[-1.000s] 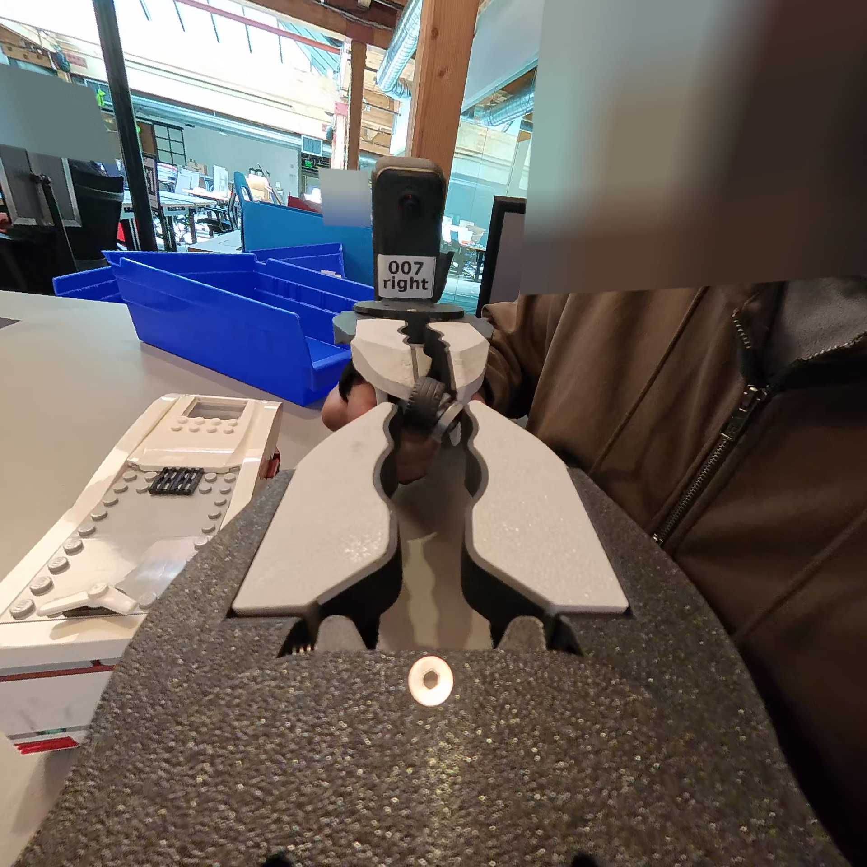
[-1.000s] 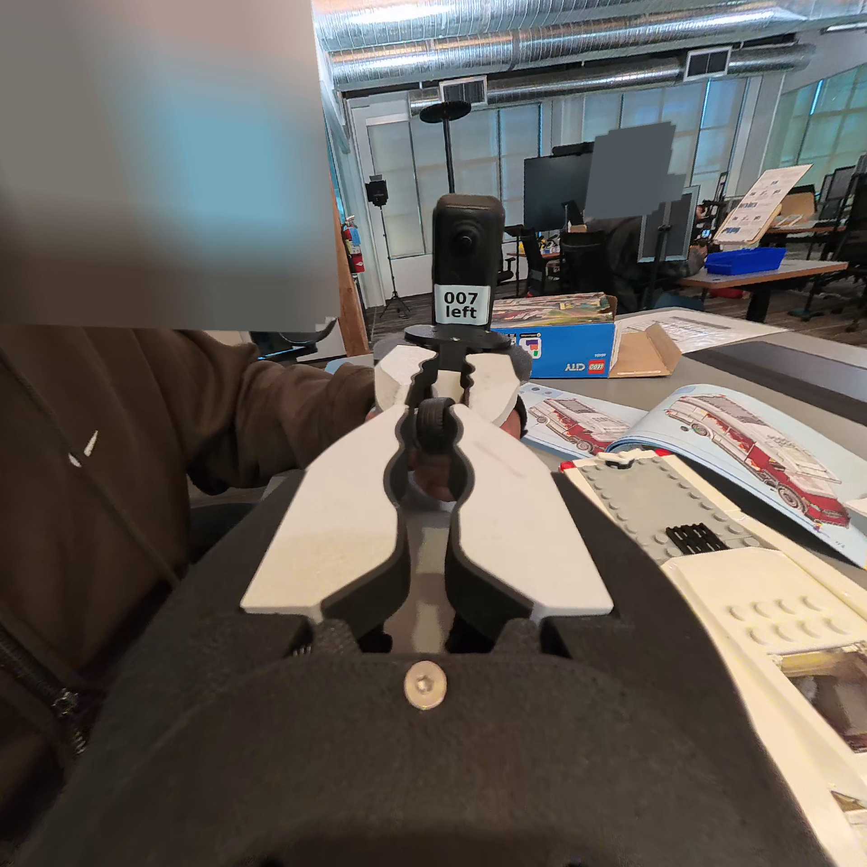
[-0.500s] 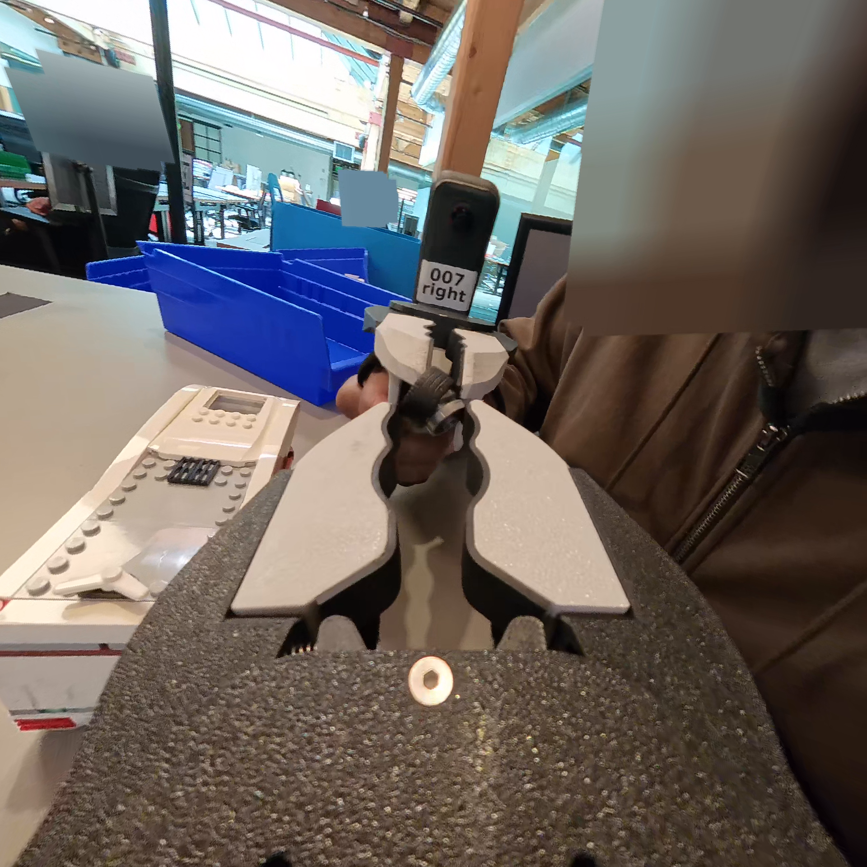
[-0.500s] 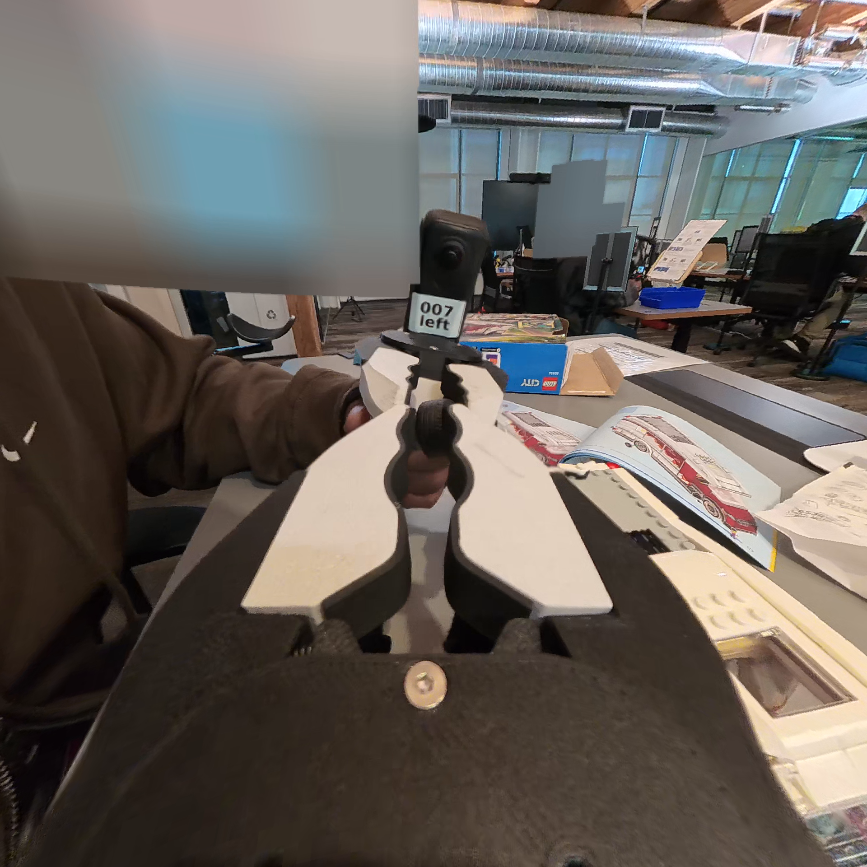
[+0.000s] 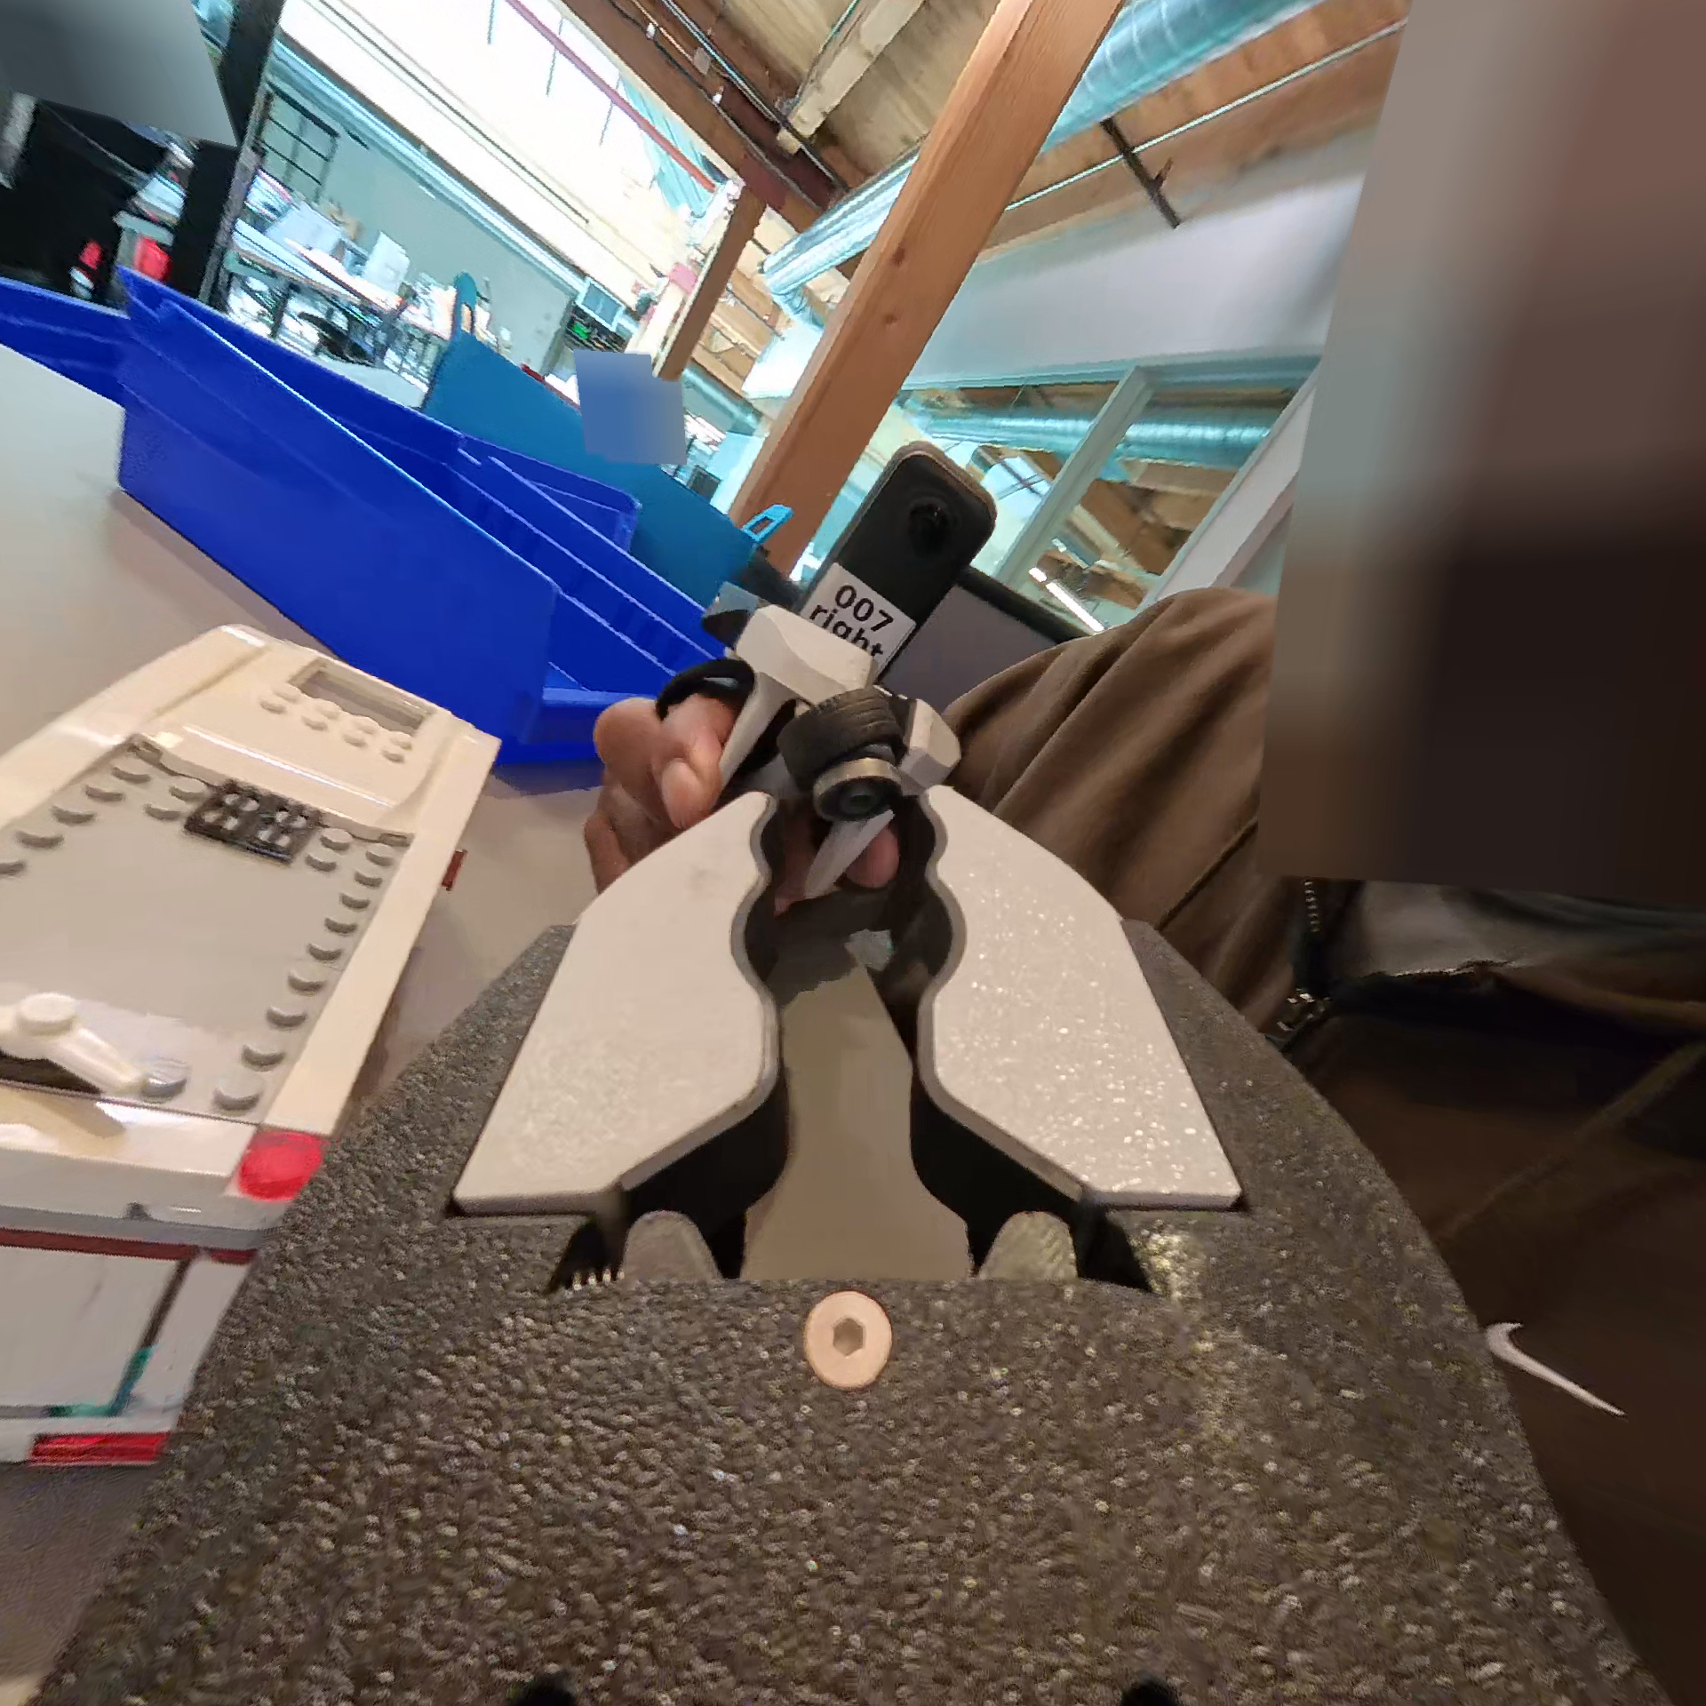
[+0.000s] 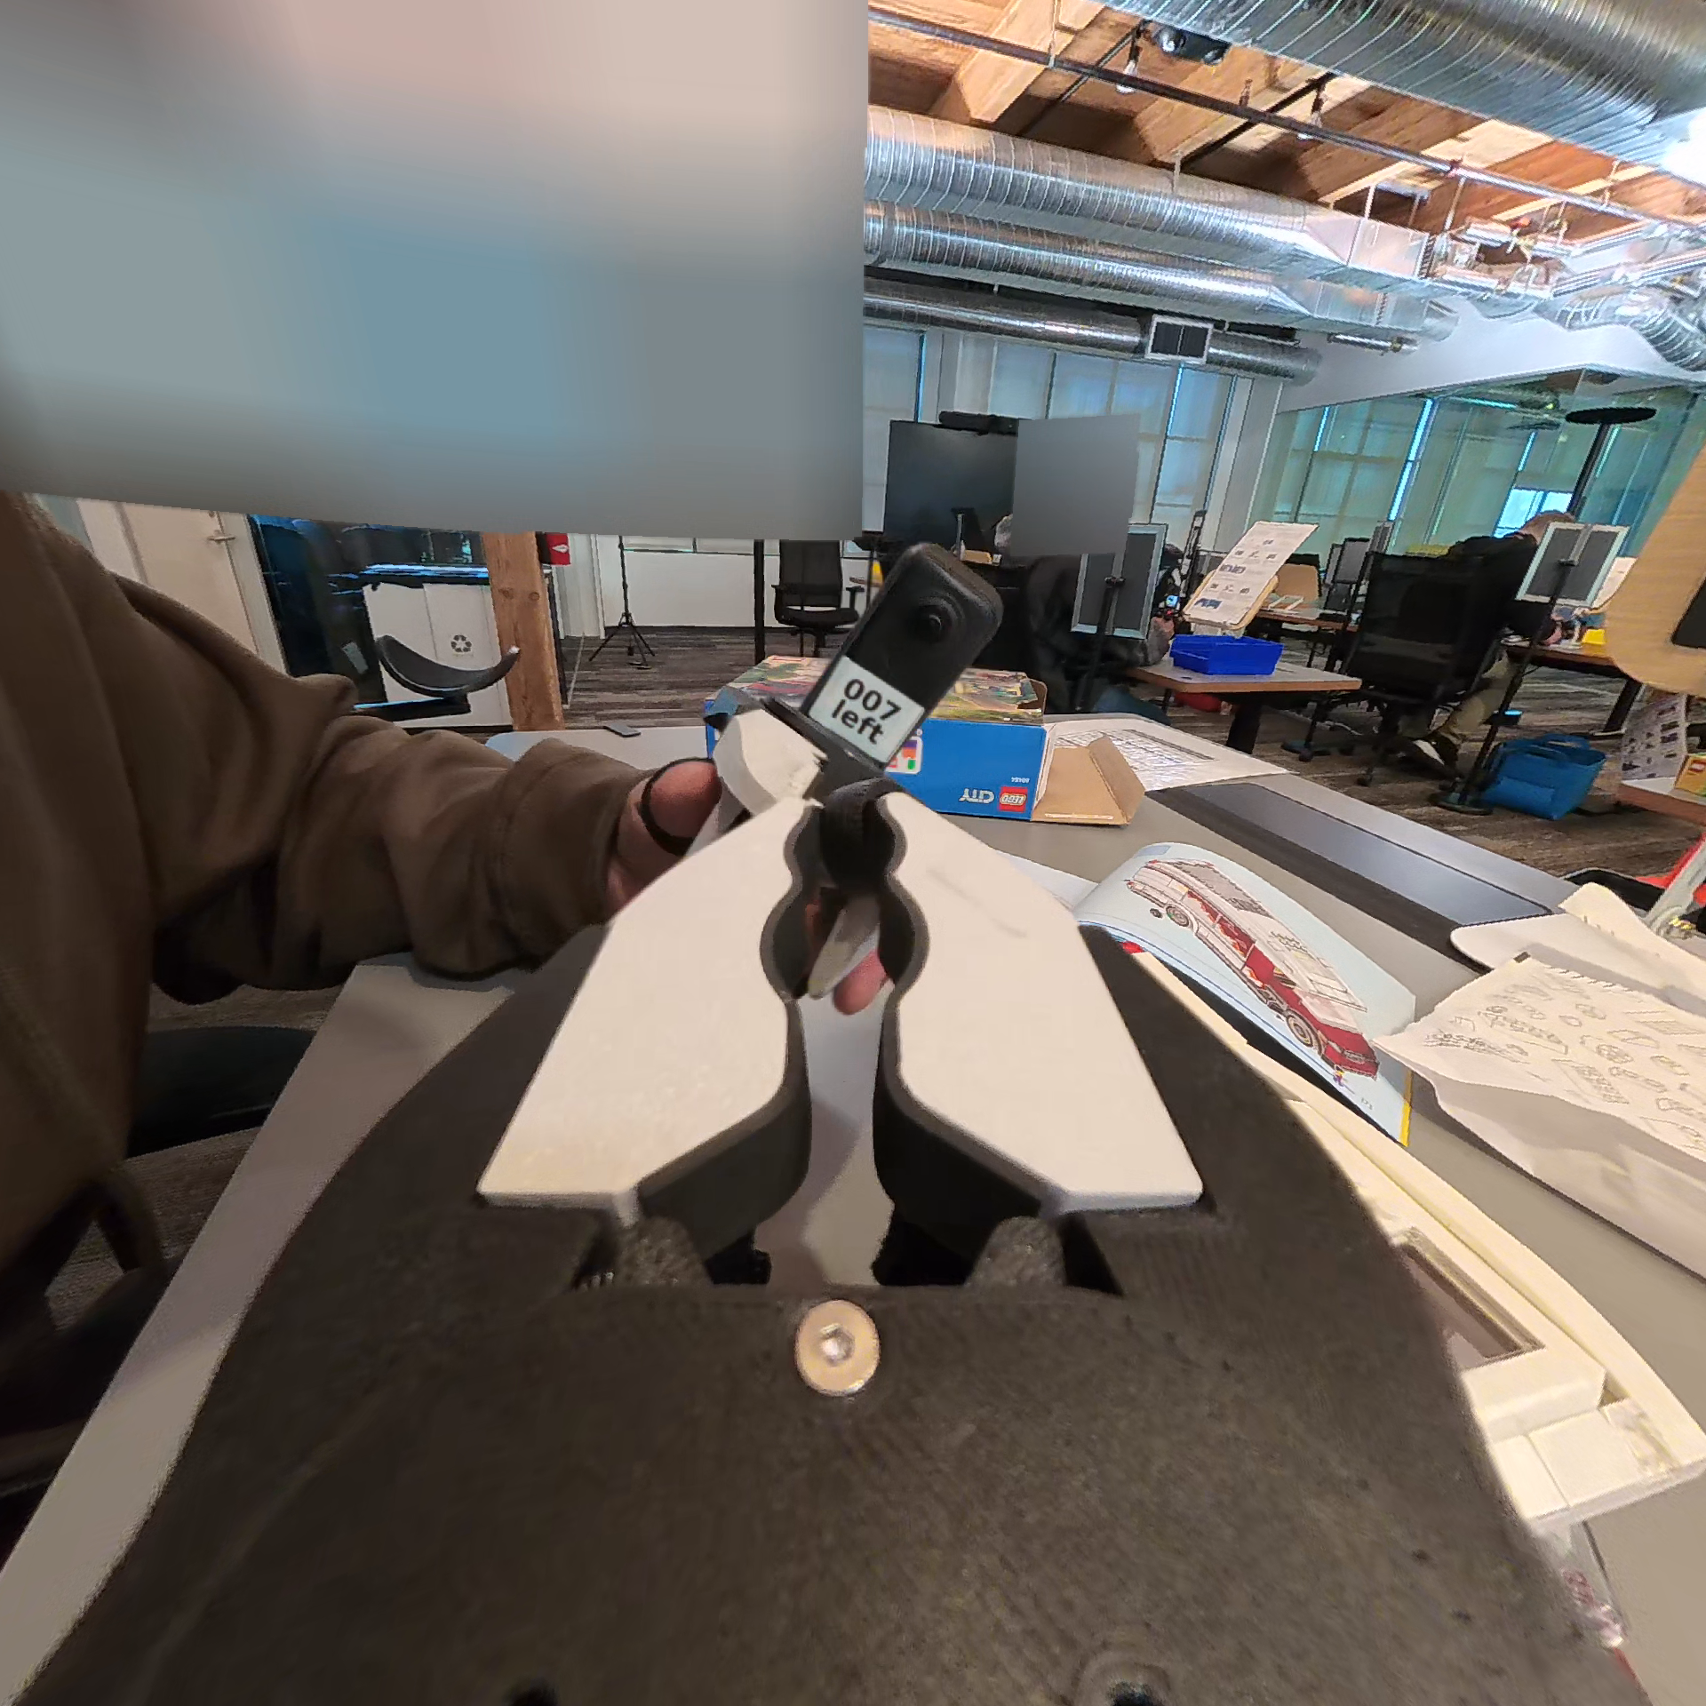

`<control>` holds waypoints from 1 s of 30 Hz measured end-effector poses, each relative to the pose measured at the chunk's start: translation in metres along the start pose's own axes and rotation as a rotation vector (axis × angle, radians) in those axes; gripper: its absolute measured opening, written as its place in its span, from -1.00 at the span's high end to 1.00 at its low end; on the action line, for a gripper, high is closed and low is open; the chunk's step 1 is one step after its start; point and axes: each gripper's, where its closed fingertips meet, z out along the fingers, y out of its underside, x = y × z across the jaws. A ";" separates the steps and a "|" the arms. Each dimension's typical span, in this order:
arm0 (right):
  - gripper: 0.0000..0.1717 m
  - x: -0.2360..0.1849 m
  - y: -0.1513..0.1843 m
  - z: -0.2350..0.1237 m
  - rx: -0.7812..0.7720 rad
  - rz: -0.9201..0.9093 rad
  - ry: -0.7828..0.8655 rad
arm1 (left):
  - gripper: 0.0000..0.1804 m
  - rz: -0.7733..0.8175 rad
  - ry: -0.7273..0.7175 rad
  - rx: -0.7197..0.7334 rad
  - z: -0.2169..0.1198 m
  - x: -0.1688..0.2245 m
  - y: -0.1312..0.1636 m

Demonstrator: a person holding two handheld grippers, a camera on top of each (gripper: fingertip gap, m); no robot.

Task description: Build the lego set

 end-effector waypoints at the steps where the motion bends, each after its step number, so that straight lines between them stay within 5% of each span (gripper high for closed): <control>1: 0.89 0.000 0.001 0.000 -0.004 -0.007 0.003 | 0.71 -0.028 0.017 0.000 0.001 0.001 0.001; 14: 0.89 -0.006 0.008 0.001 -0.039 -0.022 -0.072 | 0.76 -0.141 0.088 -0.023 0.002 0.004 0.009; 30: 0.88 -0.002 0.010 -0.001 -0.069 -0.061 -0.068 | 0.80 -0.066 0.019 -0.059 0.001 -0.001 0.011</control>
